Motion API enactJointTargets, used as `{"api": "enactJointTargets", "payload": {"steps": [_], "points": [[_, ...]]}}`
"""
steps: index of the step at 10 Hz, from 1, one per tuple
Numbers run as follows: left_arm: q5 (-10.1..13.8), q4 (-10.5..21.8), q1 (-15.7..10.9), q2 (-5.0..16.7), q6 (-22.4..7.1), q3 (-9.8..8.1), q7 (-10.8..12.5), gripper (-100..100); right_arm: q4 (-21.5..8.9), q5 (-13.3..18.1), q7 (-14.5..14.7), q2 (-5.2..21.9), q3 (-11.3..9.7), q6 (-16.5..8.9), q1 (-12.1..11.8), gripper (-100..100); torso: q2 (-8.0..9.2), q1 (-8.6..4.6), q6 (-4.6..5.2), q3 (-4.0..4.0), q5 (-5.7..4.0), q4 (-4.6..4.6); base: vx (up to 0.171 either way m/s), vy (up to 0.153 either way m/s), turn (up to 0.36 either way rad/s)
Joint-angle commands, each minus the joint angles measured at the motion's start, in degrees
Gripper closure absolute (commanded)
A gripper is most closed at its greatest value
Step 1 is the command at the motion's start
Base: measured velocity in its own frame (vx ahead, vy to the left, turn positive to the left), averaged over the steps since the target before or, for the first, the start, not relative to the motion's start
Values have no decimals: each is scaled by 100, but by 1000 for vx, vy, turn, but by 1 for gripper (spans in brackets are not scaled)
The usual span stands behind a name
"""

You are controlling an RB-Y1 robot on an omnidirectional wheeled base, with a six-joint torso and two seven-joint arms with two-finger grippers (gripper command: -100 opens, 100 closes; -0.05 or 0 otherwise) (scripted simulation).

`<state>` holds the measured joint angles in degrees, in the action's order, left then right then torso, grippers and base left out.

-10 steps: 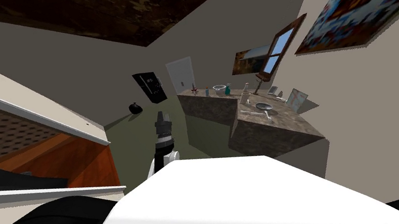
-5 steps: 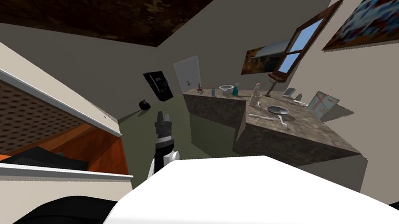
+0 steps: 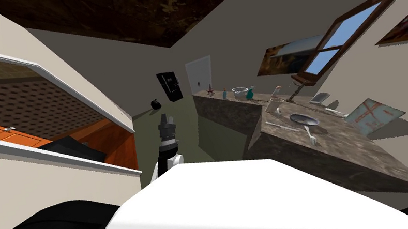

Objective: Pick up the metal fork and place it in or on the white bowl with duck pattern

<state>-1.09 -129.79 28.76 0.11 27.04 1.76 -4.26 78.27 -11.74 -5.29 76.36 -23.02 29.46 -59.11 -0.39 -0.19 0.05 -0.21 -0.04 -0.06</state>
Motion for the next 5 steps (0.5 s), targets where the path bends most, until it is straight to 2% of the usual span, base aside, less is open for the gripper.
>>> {"api": "enactJointTargets", "payload": {"steps": [1, 2, 3, 5], "points": [[0, 0, 0, 0, 0, 0, 0, 0, -268, -111, 3, 253, -143, -6, -127, -100, 0, 0, 0, 0, 0, 0, 109, -18, 203], [0, 0, -1, 0, 0, 1, 0, 0, -268, -111, 3, 253, -143, -6, -127, -100, -6, 1, -6, -3, 1, -1, 87, -27, 117], [0, 0, 0, 0, 0, 0, 0, 0, -440, -217, -17, 459, -242, -36, -235, -100, 0, 0, -1, 0, 0, 0, 95, -28, 234], [0, 0, 0, 0, 0, 0, 0, 0, -745, -419, -58, 801, -418, -92, -418, -100, -19, -12, -6, -10, -2, -4, 171, -72, 294]]}}
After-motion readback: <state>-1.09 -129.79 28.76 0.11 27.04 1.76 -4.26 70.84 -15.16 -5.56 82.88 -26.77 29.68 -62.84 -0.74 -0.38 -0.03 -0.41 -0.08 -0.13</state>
